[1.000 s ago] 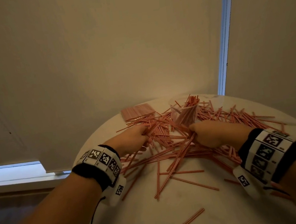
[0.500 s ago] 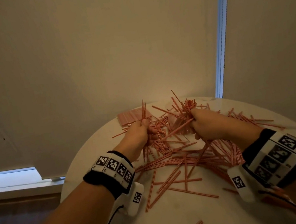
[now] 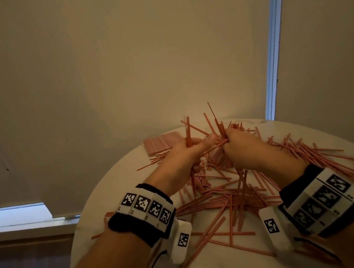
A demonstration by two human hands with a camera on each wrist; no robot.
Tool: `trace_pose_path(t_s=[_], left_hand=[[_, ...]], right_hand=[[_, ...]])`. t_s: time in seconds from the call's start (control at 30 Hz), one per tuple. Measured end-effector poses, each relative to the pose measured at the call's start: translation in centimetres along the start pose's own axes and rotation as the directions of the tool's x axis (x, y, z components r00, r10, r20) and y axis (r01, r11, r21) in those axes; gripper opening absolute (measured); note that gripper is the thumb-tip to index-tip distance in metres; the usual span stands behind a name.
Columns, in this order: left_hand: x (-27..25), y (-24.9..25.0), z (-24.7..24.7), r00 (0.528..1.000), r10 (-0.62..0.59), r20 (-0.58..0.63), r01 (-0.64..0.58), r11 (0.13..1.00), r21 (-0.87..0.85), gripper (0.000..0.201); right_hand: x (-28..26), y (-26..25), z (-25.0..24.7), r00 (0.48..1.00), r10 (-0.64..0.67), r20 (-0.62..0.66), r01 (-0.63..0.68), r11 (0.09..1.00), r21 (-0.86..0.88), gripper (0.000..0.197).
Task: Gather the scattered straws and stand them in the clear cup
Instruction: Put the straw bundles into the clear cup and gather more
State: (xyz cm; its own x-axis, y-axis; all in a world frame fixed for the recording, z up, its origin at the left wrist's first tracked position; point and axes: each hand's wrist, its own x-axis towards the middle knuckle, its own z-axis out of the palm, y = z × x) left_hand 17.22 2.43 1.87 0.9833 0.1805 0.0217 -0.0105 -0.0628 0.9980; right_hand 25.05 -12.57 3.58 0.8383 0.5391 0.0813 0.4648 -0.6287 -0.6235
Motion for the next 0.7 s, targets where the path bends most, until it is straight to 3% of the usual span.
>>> trace_pose_path(t_s=[0.1,0.17,0.33,0.47,0.6,0.7], left_hand=[[0.2,-0.3,-1.4,0.979,-0.106,0.176,0.094,0.993,0.078,0.028],[0.2,-0.4,-1.8,0.97,-0.121,0.213,0.09,0.984,0.154,0.022],[0.4,0.2,-1.9,0.981,-0.097,0.171,0.047,0.959,0.278,0.019],[0.4,0.2,-1.5,0.988,-0.107,0.11,0.083,0.975,0.206,0.021],[0.4,-0.2,-1.8,0.999,-0.041,0.031,0.034,0.977,0.209,0.048],[0.6,-0.6,-2.2,0.999,0.033,0.024,-0.035,0.997,0.07,0.048]], right_hand=[[0.7,-0.2,0.0,0.999,-0.02,-0.026,0.019,1.0,-0.022,0.017],[1.1,-0.3,0.2,0.998,-0.052,-0.033,0.049,0.994,-0.095,0.016],[1.5,-0.7,1.1,0.989,-0.138,-0.043,0.128,0.974,-0.185,0.01],[1.8,-0.5,0.7,0.974,-0.187,-0.128,0.176,0.98,-0.091,0.026],[1.9,0.0,0.2,0.965,-0.157,-0.211,0.158,0.987,-0.011,0.053],[1.9,0.2,-0.3,0.974,-0.092,-0.208,0.116,0.987,0.107,0.048]])
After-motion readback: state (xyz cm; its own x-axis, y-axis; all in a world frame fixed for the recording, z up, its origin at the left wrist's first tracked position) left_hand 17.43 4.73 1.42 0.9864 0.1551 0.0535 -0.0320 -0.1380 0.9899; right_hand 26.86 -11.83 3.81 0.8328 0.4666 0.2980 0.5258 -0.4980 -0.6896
